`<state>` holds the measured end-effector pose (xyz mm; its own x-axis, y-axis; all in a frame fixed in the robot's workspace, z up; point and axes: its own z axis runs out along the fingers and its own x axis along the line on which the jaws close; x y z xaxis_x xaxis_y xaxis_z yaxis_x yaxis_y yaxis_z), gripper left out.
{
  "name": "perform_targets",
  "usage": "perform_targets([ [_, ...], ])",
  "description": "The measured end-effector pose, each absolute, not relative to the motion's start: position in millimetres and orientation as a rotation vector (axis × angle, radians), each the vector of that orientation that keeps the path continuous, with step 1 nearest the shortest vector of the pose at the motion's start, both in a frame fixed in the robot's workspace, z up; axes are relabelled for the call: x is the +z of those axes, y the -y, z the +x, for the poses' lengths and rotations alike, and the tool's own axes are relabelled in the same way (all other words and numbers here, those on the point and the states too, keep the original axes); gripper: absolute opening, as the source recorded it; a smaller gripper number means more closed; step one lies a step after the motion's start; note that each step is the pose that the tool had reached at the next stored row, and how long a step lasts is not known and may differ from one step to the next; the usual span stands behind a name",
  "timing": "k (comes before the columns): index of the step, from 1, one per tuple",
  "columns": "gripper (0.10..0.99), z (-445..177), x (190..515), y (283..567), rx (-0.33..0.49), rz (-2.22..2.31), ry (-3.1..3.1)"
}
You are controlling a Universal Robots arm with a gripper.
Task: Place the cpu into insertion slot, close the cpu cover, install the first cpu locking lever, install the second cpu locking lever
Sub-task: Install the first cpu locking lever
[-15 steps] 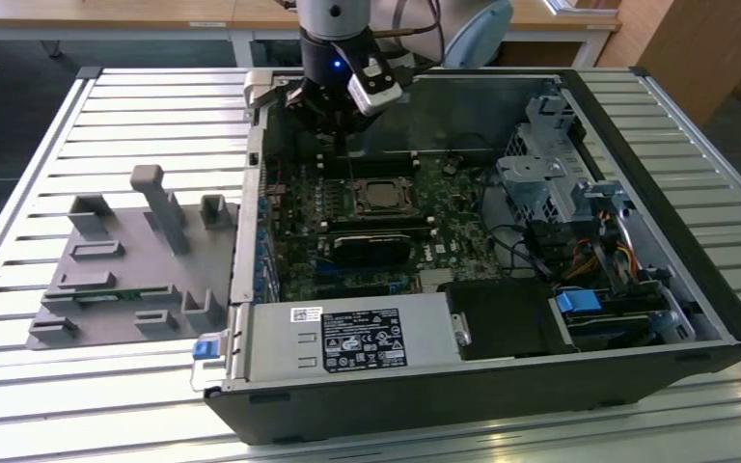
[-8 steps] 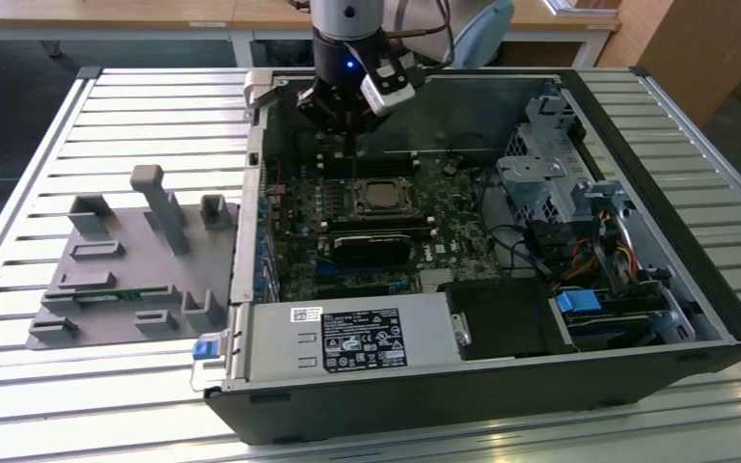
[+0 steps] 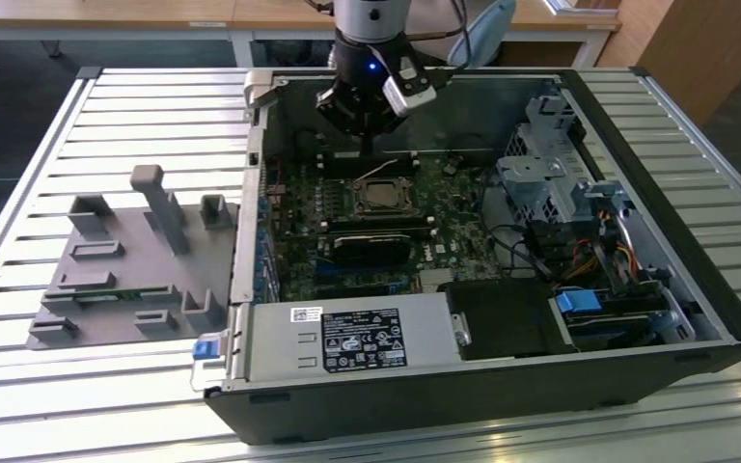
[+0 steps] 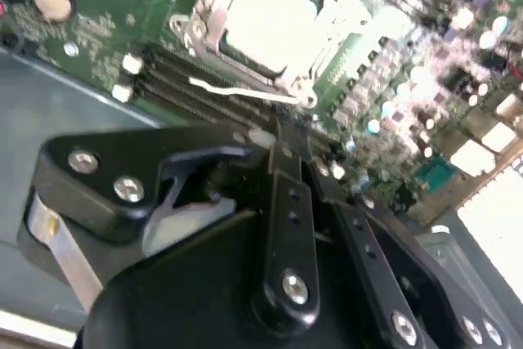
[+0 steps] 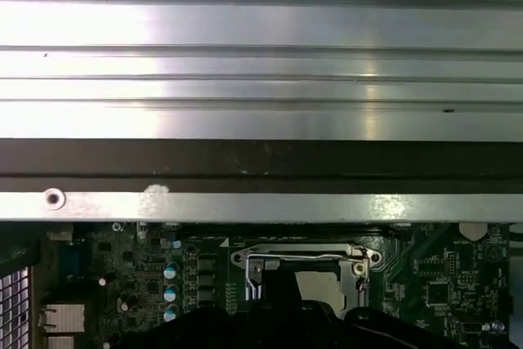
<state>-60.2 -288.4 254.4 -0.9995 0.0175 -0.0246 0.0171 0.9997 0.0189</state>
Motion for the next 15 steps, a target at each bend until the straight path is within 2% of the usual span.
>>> perform_targets([
  [7, 0.106, -60.0, 250.8, 288.8, 0.061, 0.031, -3.116],
  [15, 0.106, -54.5, 244.8, 288.8, 0.062, 0.032, -3.116],
])
